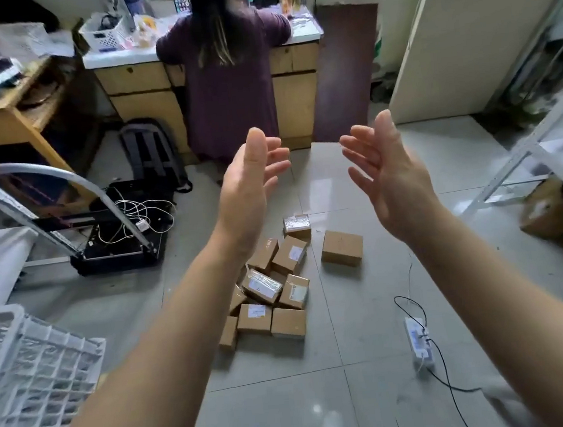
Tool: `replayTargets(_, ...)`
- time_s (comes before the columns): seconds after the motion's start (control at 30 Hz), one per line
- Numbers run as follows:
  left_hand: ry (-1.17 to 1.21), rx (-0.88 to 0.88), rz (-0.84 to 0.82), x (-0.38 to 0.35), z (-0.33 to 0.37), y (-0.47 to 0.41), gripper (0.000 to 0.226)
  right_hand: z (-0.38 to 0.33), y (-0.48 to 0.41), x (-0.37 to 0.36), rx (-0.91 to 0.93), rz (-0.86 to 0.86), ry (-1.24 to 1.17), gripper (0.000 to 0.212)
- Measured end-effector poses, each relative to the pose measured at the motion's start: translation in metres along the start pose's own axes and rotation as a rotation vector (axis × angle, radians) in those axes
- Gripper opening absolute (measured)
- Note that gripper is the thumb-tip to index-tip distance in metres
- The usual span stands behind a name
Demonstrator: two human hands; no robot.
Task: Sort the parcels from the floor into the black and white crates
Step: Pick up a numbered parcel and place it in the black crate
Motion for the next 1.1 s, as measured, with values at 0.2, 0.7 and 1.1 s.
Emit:
replayTargets(0.2, 0.032, 0.064, -0.05, -0.055, -0.038, -0.048, 0.055, 0.006, -0.055, 0.054, -0.052, 0.089, -0.035, 0.055)
replayTargets(0.7, -0.028, 0.306, -0.107, -0.147, -0.211, -0.234, 0.053, 0.072, -0.283, 0.153, -0.244, 0.274, -0.02, 0.041)
replayTargets(1.1, -0.178, 0.558, -0.082, -0.195, -0.503, -0.295, 0.046, 0.285, -0.454, 0.256, -0.452, 0.294, 0.194, 0.047)
Point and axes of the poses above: each hand's wrist, its own y-axis away from the middle knuckle, its own x-axis out of the back of the hand, z = x × y, the point moved 2 cm from there along -y, towards the middle knuckle, and after that the axes turned 9 degrees about -x, right-handed, at the moved point
